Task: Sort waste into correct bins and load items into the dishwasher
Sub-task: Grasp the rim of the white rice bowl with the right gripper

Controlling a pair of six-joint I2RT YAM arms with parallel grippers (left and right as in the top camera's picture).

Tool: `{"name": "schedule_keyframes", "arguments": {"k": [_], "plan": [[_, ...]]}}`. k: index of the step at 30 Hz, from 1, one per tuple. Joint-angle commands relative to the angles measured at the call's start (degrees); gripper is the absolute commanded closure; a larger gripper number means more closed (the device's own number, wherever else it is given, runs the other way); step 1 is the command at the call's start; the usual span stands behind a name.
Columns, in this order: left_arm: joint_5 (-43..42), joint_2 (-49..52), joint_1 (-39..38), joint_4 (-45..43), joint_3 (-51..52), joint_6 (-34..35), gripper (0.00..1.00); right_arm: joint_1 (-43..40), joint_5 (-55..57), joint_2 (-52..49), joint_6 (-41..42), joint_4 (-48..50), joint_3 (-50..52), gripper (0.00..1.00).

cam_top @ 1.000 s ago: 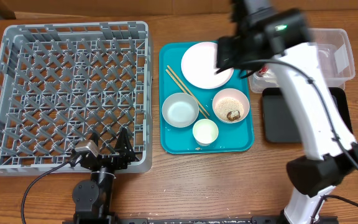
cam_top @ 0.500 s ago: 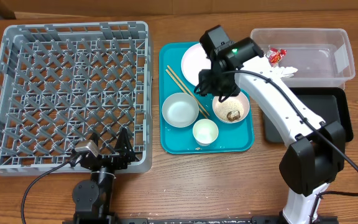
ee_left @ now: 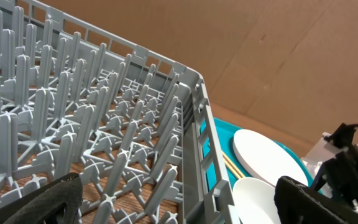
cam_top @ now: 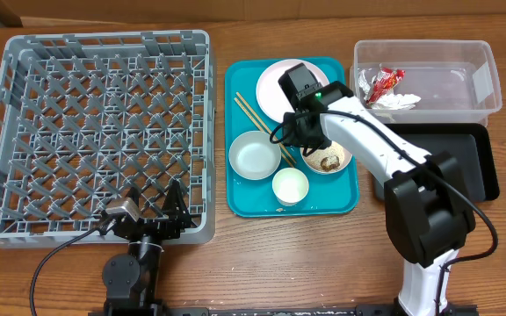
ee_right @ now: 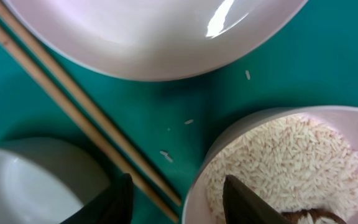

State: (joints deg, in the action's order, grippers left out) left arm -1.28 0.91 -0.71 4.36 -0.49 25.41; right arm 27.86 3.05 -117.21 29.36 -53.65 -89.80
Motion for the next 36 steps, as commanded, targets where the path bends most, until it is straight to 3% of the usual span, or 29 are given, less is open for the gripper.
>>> {"name": "schedule_keyframes", "arguments": {"k": [1, 6, 9, 19, 29, 36], "plan": [[0.2, -0.2, 0.4, 0.1, 0.2, 0.3, 0.00, 0.2, 2.3, -0.9, 3.6, 1.4, 0.6, 0.52], [0.2, -0.2, 0.4, 0.1, 0.2, 0.3, 0.00, 0.2, 2.3, -3.2, 3.9, 1.6, 0.6, 0.53], [0.2, -0.2, 0.4, 0.1, 0.2, 0.3, 0.00, 0.2, 2.3, -3.3, 3.9, 1.6, 0.6, 0.59], [0.2, -0.2, 0.4, 0.1, 0.2, 0.3, 0.00, 0.2, 2.3, -3.3, 3.9, 1.6, 0.6, 0.96], [0.2, -0.2, 0.4, 0.1, 0.2, 0.3, 0.00, 0.0, 1.5, 0.6, -0.3, -8.3, -6.3, 0.96], [0.2, -0.2, 0.4, 0.1, 0.2, 0.3, 0.00, -0.2, 1.6, 11.6, -4.3, -17.7, -10.3, 0.96]]}}
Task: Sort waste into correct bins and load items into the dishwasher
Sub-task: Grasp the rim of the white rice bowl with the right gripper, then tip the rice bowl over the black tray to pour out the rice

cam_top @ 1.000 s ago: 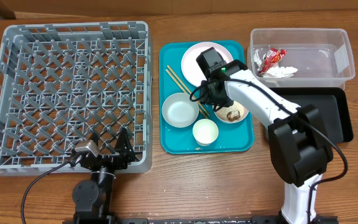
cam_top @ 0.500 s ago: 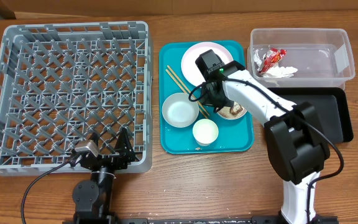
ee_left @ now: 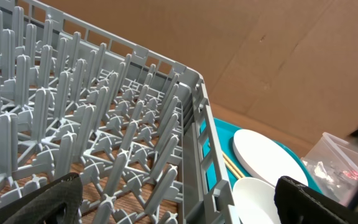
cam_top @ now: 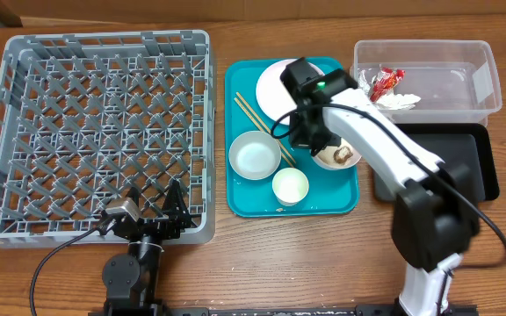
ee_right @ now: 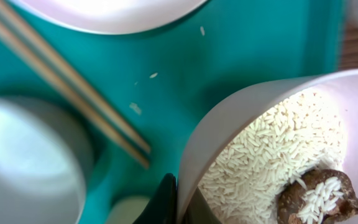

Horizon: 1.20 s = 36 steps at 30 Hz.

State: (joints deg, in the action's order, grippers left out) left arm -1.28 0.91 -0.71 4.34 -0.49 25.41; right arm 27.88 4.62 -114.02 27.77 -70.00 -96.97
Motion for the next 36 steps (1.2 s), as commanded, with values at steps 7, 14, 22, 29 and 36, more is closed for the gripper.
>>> {"name": "schedule_keyframes", "arguments": {"k": [7, 14, 22, 29, 36], "plan": [[0.2, -0.2, 0.4, 0.1, 0.2, 0.3, 0.00, -5.5, -0.2, 19.0, -6.2, -8.1, -2.8, 0.96], [0.2, -0.2, 0.4, 0.1, 0.2, 0.3, 0.00, -17.4, -10.9, 22.1, -18.6, -7.7, 1.8, 0.96], [0.2, -0.2, 0.4, 0.1, 0.2, 0.3, 0.00, -32.0, -30.0, 22.1, -31.5, -2.1, 11.6, 0.96], [0.2, -0.2, 0.4, 0.1, 0.2, 0.3, 0.00, -42.3, -45.7, 22.1, -37.7, 4.1, 21.1, 0.96], [0.2, -0.2, 0.4, 0.1, 0.2, 0.3, 0.00, -52.0, -61.9, 22.1, -38.8, 15.9, 32.5, 0.96]]}}
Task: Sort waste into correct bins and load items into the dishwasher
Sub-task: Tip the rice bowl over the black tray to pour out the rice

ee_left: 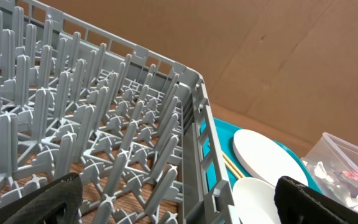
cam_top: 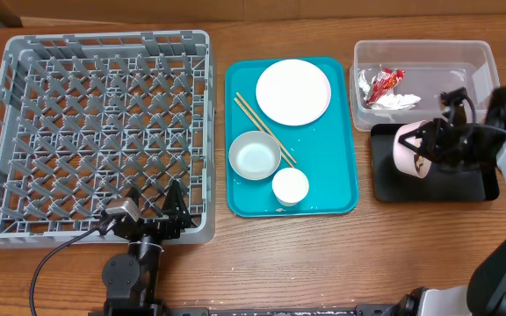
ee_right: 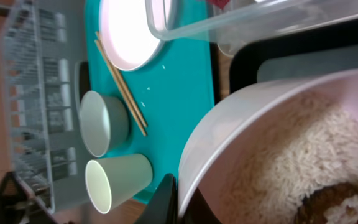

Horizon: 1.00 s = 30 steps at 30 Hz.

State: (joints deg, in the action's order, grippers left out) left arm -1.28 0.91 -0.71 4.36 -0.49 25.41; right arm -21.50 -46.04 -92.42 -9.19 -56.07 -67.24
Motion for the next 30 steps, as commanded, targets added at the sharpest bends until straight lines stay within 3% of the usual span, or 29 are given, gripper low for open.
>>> {"name": "schedule_keyframes", "arguments": {"k": [1, 11, 21, 25, 30], "plan": [[0.2, -0.2, 0.4, 0.1, 0.2, 0.3, 0.00, -3.9, -13.4, 0.4, -1.8, 3.6, 4.2, 0.96], [0.2, -0.2, 0.4, 0.1, 0.2, 0.3, 0.00, -14.5, -30.4, -0.8, -1.8, 11.5, 12.3, 0.96], [0.2, -0.2, 0.4, 0.1, 0.2, 0.3, 0.00, -16.3, -43.9, -2.2, -0.5, 17.1, 12.5, 0.96], [0.2, -0.2, 0.4, 0.1, 0.2, 0.3, 0.00, -16.3, -43.9, -2.2, 3.4, 20.1, 12.5, 0.96], [0.2, -0.2, 0.4, 0.1, 0.2, 0.3, 0.00, -16.3, -43.9, -2.2, 14.3, 27.6, 12.5, 0.96]]}}
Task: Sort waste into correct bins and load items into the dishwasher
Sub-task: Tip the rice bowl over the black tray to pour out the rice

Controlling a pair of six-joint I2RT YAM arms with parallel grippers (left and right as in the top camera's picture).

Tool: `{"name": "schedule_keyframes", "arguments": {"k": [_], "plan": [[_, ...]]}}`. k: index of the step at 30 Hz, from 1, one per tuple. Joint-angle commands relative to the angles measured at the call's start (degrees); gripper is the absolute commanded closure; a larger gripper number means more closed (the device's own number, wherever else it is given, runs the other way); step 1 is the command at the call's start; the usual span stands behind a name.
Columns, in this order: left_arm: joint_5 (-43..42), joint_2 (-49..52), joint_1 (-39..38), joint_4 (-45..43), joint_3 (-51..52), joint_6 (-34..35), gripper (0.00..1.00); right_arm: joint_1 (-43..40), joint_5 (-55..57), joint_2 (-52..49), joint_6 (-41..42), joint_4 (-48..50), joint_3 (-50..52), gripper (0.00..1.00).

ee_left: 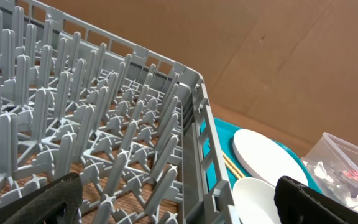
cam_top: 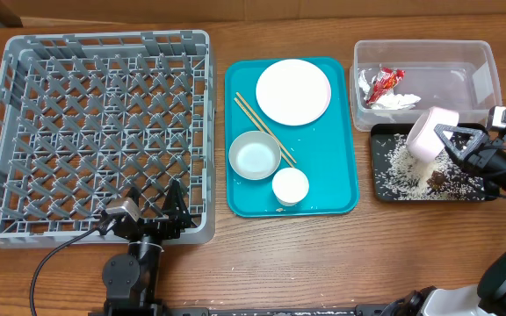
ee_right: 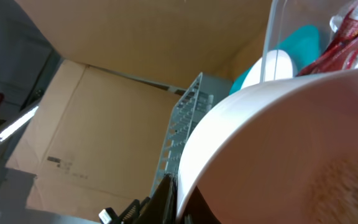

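Observation:
My right gripper (cam_top: 453,145) is shut on the rim of a pale pink bowl (cam_top: 430,136), which it holds tipped mouth-down over the black tray (cam_top: 474,194). White rice (cam_top: 401,161) and a brown lump of food (cam_top: 439,181) lie spilled on that tray. In the right wrist view the bowl (ee_right: 291,137) fills the frame, its rim pinched in my right gripper (ee_right: 178,198). My left gripper (cam_top: 153,211) stands open at the front edge of the grey dish rack (cam_top: 95,123), and its view shows the rack (ee_left: 92,137) between the fingers (ee_left: 39,199).
A teal tray (cam_top: 339,171) holds a white plate (cam_top: 293,91), chopsticks (cam_top: 262,130), a small bowl (cam_top: 254,155) and a paper cup (cam_top: 290,186). Behind the black tray stands a clear bin (cam_top: 490,83) with a red wrapper (cam_top: 382,84) and crumpled tissue.
The bowl was on its side over the black tray's left part with the rice inside. Now it is tipped mouth-down farther right, and the rice and brown food lie on the tray.
My right gripper stood open astride the rice bowl's rim on the teal tray. Then it was shut on the rim. Then it held the bowl over the black tray, where the food now lies. The left arm has stayed still.

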State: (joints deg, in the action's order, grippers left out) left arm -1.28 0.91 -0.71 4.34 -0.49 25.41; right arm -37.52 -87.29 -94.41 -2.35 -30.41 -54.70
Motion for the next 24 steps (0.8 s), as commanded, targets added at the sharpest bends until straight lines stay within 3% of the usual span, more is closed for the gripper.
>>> {"name": "schedule_keyframes", "arguments": {"k": [1, 13, 24], "plan": [[0.2, -0.2, 0.4, 0.1, 0.2, 0.3, 0.00, -0.3, -2.6, -0.2, 10.0, 3.6, 0.0, 0.96], [0.2, -0.2, 0.4, 0.1, 0.2, 0.3, 0.00, -0.3, -2.6, -0.2, 31.3, 12.8, 0.0, 0.96], [0.2, -0.2, 0.4, 0.2, 0.2, 0.3, 0.00, -0.3, -2.6, -0.1, 35.2, 13.0, -0.1, 0.96]]}}
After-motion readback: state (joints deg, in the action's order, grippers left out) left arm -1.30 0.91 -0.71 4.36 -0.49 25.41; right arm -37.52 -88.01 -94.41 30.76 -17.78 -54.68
